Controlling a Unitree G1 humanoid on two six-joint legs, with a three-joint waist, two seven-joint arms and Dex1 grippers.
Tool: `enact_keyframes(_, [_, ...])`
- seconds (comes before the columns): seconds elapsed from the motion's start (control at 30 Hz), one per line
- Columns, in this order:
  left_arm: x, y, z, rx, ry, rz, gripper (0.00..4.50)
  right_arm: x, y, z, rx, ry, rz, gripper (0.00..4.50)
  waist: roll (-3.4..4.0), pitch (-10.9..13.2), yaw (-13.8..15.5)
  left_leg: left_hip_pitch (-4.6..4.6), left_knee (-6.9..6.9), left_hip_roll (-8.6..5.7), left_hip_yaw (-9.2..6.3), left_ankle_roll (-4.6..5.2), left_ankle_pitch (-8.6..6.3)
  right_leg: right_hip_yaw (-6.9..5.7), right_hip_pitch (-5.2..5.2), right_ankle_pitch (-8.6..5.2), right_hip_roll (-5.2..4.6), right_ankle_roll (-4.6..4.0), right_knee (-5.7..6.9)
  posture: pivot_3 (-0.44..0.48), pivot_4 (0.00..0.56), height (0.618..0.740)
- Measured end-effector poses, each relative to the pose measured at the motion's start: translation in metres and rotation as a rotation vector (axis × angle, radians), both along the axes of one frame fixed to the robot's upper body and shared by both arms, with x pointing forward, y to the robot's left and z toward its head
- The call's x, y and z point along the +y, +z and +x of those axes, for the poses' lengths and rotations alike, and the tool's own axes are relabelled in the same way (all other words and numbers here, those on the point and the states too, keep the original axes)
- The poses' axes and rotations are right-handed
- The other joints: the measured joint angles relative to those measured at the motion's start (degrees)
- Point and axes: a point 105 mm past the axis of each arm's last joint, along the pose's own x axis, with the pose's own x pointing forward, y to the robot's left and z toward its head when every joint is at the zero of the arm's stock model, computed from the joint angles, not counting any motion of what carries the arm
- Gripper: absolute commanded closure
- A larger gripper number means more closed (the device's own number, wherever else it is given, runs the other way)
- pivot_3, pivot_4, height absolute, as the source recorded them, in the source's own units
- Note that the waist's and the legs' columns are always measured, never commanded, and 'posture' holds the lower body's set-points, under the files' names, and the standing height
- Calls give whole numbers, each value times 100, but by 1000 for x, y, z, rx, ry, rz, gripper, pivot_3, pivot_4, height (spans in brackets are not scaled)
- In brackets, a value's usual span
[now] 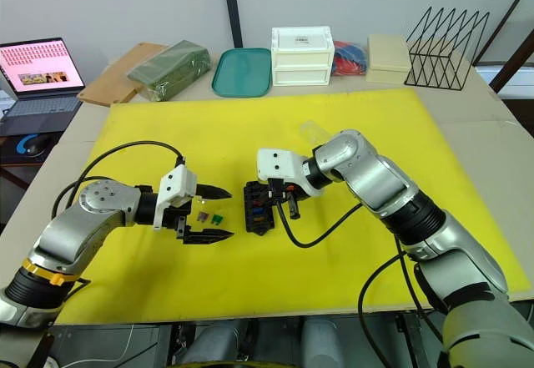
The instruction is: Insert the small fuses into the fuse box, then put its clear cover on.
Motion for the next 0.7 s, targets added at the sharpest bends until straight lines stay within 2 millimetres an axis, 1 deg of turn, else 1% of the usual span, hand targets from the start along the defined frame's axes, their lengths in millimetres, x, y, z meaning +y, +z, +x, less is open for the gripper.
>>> enact_keyframes(0.3, [-1,-1,0,-10,-5,0,26,-2,-1,0,18,-16,-11,4500,0,0,4,0,1,0,0,0,0,0,1,0,0,0,0,0,150,740])
enact_keyframes(0.7, [-3,-2,0,-20,-4,7,26,2,-4,3,-55,16,-57,4500,0,-2,-4,5,2,0,0,-2,1,0,4,0,1,0,7,0,150,740])
